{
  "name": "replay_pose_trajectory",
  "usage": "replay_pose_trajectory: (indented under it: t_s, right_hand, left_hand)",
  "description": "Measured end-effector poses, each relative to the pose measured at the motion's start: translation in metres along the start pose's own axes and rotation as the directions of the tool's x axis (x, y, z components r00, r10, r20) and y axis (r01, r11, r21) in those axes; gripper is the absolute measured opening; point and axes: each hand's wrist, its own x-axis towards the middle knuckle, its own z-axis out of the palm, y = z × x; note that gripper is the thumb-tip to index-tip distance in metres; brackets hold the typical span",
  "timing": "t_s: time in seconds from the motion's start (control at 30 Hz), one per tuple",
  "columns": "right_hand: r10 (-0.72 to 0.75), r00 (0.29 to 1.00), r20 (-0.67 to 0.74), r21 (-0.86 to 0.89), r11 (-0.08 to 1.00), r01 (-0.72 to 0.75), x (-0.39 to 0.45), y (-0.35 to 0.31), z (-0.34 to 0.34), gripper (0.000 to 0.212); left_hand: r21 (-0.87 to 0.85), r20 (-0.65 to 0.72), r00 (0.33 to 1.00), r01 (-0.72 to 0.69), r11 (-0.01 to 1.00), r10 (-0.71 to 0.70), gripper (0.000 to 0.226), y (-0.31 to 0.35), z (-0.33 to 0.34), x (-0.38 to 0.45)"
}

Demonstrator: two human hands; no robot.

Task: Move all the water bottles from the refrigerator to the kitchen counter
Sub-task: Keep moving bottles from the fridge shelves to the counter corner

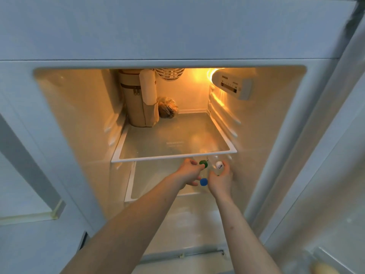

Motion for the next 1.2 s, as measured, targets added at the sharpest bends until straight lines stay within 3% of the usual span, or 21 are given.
replay_pose_trajectory:
  t_s: [0.23, 0.33, 0.43, 0.53, 0.63, 0.8, 1.0, 1.2]
  right_hand:
    - [0.072, 0.997, -0.005, -0.004, 0.997, -0.072, 0.03, 0.008, 0.012, 0.064]
    - [0.049, 0.997, -0.052, -0.016, 0.999, -0.05, 0.034, 0.01, 0.016, 0.049]
    - [0.029, 0.997, -0.078, -0.025, 0.999, -0.031, 0.035, 0.009, 0.02, 0.031]
    - [0.042, 0.999, -0.023, -0.046, 0.998, -0.043, 0.038, 0.007, 0.022, 0.021]
    - [0.062, 0.997, 0.04, 0.047, 0.997, -0.064, 0.038, 0.008, 0.026, 0.012]
    - [0.065, 0.998, 0.019, 0.26, 0.963, -0.068, 0.018, 0.003, 0.029, 0.006]
    - [-0.067, 0.998, -0.01, 0.31, 0.948, 0.066, -0.018, -0.003, 0.023, 0.019]
    - [-0.255, 0.964, 0.074, 0.218, 0.948, 0.234, -0.052, -0.017, 0.012, 0.023]
  left_hand:
    - [-0.084, 0.024, 0.999, 0.026, 0.996, -0.024, 0.03, 0.003, 0.015, 0.041]
    - [-0.177, 0.017, 1.0, 0.014, 0.984, -0.011, 0.026, 0.002, 0.024, 0.05]
    - [-0.214, -0.081, 0.997, -0.036, 0.976, 0.019, 0.021, -0.004, 0.026, 0.057]
    - [-0.314, -0.147, 0.989, -0.08, 0.946, 0.035, 0.015, -0.012, 0.014, 0.056]
    - [-0.385, -0.192, 0.981, -0.094, 0.918, 0.019, 0.012, -0.015, -0.004, 0.043]
    - [-0.427, -0.27, 0.963, -0.123, 0.896, 0.004, 0.017, -0.026, -0.025, 0.0]
    - [-0.354, -0.359, 0.933, -0.162, 0.921, 0.026, 0.018, -0.065, -0.046, -0.067]
    - [-0.295, -0.409, 0.912, -0.154, 0.943, 0.021, 0.014, -0.102, -0.07, -0.136]
